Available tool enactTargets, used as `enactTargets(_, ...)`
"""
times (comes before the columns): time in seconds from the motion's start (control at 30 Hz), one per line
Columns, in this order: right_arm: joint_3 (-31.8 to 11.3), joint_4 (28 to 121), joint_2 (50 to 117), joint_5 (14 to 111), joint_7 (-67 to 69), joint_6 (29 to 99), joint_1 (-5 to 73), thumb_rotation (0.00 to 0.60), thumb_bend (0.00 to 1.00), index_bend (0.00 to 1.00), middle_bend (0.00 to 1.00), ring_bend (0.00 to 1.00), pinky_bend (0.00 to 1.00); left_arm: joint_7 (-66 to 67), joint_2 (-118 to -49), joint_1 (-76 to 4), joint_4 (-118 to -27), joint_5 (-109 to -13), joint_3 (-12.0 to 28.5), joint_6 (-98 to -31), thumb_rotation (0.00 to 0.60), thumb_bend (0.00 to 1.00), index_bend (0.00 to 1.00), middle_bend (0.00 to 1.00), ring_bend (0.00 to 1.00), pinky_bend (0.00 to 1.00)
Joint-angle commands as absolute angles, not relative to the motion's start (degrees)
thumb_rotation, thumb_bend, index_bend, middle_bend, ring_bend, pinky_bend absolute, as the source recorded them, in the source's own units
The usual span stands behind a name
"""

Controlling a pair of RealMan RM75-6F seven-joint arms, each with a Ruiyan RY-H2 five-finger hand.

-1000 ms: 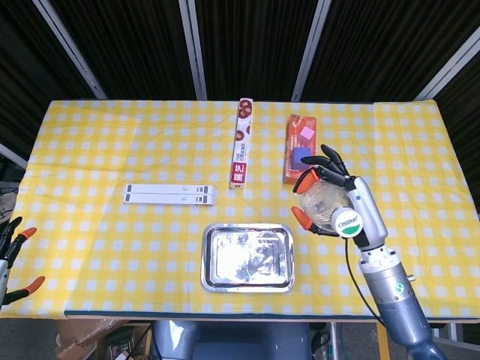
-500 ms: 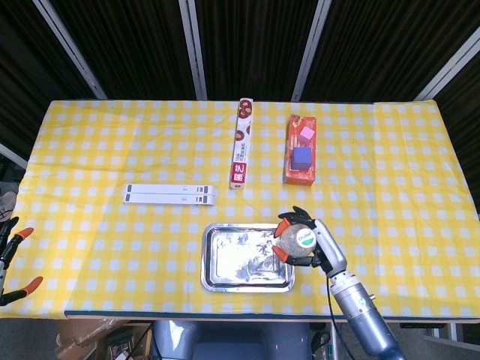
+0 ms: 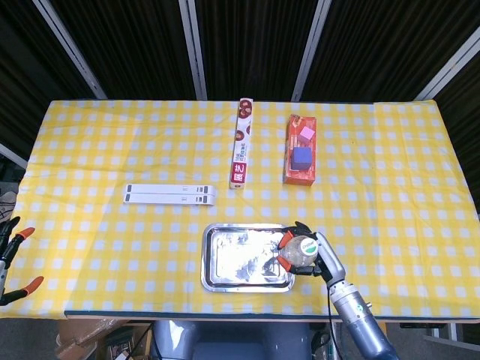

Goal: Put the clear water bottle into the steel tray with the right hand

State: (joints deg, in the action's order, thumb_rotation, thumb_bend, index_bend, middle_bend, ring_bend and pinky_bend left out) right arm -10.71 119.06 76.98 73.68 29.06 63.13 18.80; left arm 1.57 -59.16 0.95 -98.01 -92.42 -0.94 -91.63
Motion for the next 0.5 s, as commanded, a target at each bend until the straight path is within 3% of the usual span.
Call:
enactTargets(0.03,-14.9,128.25,69.53,75.68,25.63,66.65,18.36,0.6,0.6,0.79,0.59,0.24,0.0,2.0,-59.32,0.92,-98.11,-92.48,-1.0,-91.5,0.6,0.2,0.16,0.0,0.0,0.0)
enactTargets(0.13,-18.23,134.63,64.96,75.76,22.25,69.23,18.26,0.6,0.6,0.79,0.59,0.24,0.0,2.51,-59.47,0.87,-98.21,-92.32,-0.95,-91.35,0.6,0.2,0.16,0.0,0.0,0.0)
enactTargets(0.27,-21.75,134.99,61.63,77.47,22.53,70.66,18.92,0.6,0.6,0.79,0.59,0.24,0.0,2.82,-59.52,0.98,-98.39,-92.05,-0.89,-91.42,0.6,0.2,0.16,0.0,0.0,0.0)
enactTargets(0.5,-19.87,134.99,59.88,74.84,22.89,68.92,19.01,0.6,0.6,0.79,0.59,0.24,0.0,3.15,-59.59,1.26,-98.46,-92.89,-1.1,-92.14,0.6,0.2,0.16,0.0,0.0,0.0)
